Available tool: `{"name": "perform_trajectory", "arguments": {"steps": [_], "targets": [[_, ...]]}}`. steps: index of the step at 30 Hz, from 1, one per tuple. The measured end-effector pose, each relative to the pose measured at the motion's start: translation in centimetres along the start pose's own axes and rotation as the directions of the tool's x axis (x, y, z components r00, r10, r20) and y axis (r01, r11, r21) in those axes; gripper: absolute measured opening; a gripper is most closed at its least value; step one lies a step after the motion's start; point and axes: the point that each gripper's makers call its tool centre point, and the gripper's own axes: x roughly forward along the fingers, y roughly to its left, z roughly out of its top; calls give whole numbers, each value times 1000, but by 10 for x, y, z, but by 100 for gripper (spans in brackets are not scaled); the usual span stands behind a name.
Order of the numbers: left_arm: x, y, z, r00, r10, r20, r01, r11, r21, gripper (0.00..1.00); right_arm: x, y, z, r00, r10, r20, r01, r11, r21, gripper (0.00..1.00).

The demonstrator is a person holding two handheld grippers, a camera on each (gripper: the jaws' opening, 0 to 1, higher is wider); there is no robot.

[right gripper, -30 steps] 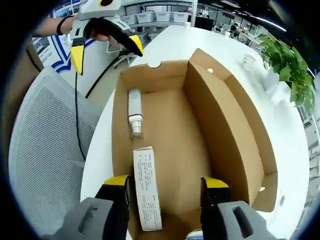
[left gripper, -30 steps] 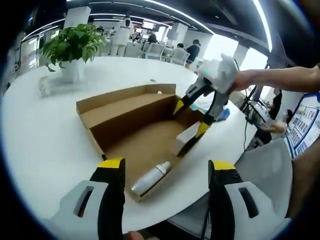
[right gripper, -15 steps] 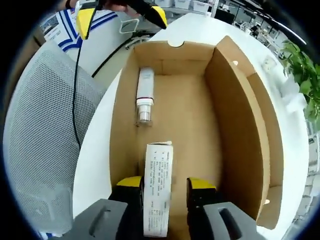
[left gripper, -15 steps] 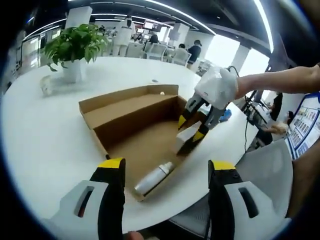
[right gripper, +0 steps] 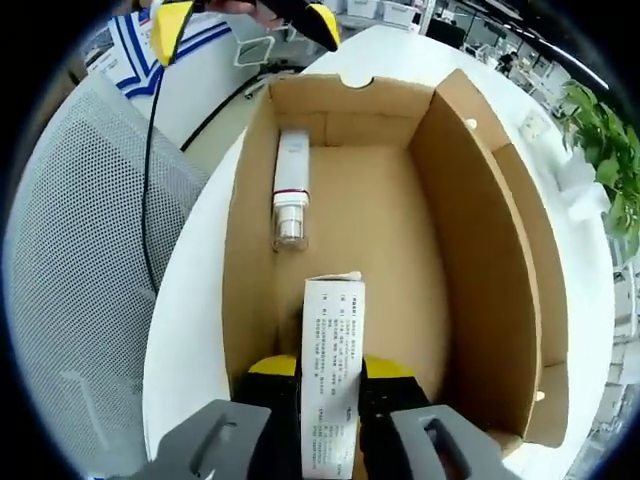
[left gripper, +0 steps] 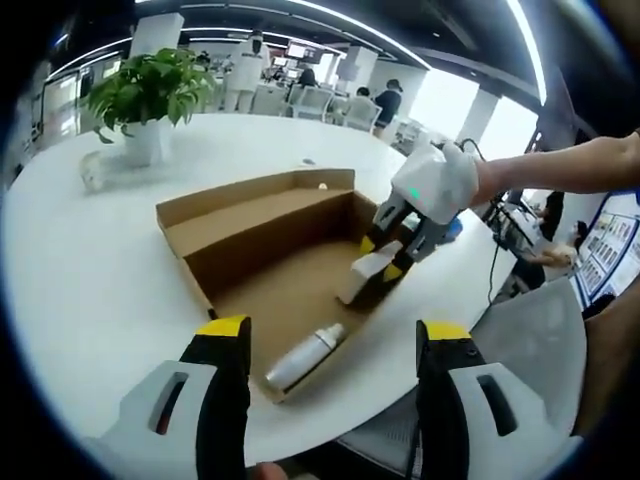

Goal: Operate the shoe box by opening the lid, removing the specified soft item, and placing it in the target area until the item is outside and the box remains undamaged.

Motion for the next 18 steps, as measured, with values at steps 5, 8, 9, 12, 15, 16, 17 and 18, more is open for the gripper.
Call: {"name": "perform_trajectory", "arguments": {"steps": [5,8,9,12,15,16,17,18], "targets": [[0,-2,2,1000,2,5,-2,1000,2,66,-12,-5,4,1000,-25,18,25,1000,7,17],[0,-5,4,1000,0,11,0,1000,5,66,-19,-11,12,997,-46,55,45,998,33,17],[0,-6,4,1000,1,13,-1,1000,5,66,-20,-11,14,997,-49,61,47,998,34,17],[-1,-6,7,1000,2,22,-2,1000,5,66,-26,-12,19,996,-58,64,57,998,21,17],[-3,-7,8,1000,5,30,-5,1000,4,66,-34,-13,24,995,-74,70,74,997,6,17],[-3,-7,8,999,6,32,-6,1000,3,66,-36,-13,26,994,-78,77,78,997,5,17],[-3,-7,8,999,7,34,-7,1000,2,66,-37,-13,27,993,-81,80,81,997,5,17],[-4,-7,8,999,7,36,-7,1000,1,66,-41,-13,29,992,-87,90,87,996,7,17]]}}
